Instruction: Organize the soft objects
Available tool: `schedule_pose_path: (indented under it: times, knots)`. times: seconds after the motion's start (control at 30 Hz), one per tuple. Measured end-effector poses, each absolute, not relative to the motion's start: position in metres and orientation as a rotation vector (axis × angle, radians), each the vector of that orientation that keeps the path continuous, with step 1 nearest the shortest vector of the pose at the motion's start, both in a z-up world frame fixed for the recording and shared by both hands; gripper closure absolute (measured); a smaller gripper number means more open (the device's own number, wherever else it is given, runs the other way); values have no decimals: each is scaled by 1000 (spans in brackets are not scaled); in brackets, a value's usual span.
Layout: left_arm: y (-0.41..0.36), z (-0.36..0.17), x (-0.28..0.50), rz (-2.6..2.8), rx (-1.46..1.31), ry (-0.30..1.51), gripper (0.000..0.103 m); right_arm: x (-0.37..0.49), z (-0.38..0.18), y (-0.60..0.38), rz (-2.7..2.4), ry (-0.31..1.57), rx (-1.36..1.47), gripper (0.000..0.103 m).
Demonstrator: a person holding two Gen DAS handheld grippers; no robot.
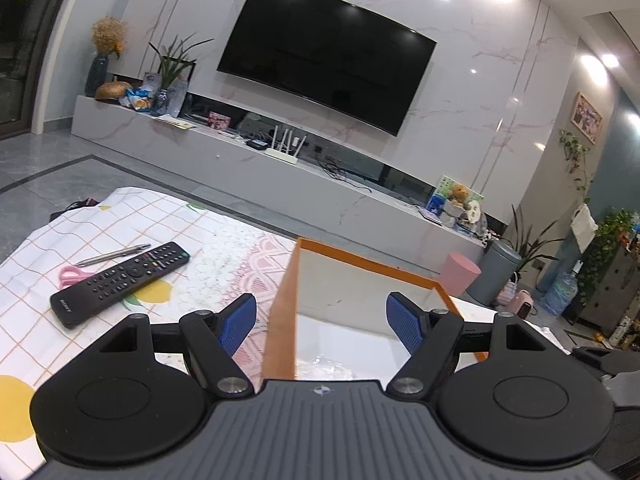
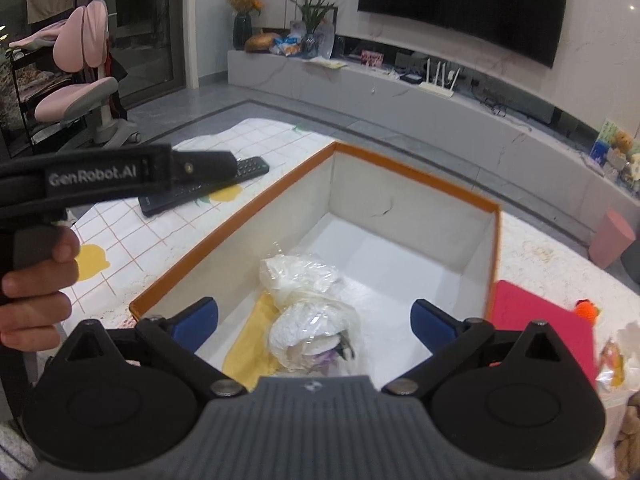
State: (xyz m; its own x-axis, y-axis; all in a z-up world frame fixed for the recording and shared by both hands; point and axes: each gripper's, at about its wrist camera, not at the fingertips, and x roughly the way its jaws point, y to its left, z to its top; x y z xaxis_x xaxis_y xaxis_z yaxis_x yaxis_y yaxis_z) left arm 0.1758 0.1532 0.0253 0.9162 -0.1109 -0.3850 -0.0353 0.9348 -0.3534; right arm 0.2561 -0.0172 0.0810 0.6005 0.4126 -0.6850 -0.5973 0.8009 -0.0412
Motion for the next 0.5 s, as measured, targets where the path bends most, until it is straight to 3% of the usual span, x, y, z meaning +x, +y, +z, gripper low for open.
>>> schedule_pose_path:
  times: [0.5]
  knots:
    - [113,32,168,-151,-364,415,16,236,100,-120,453,657,-174,3]
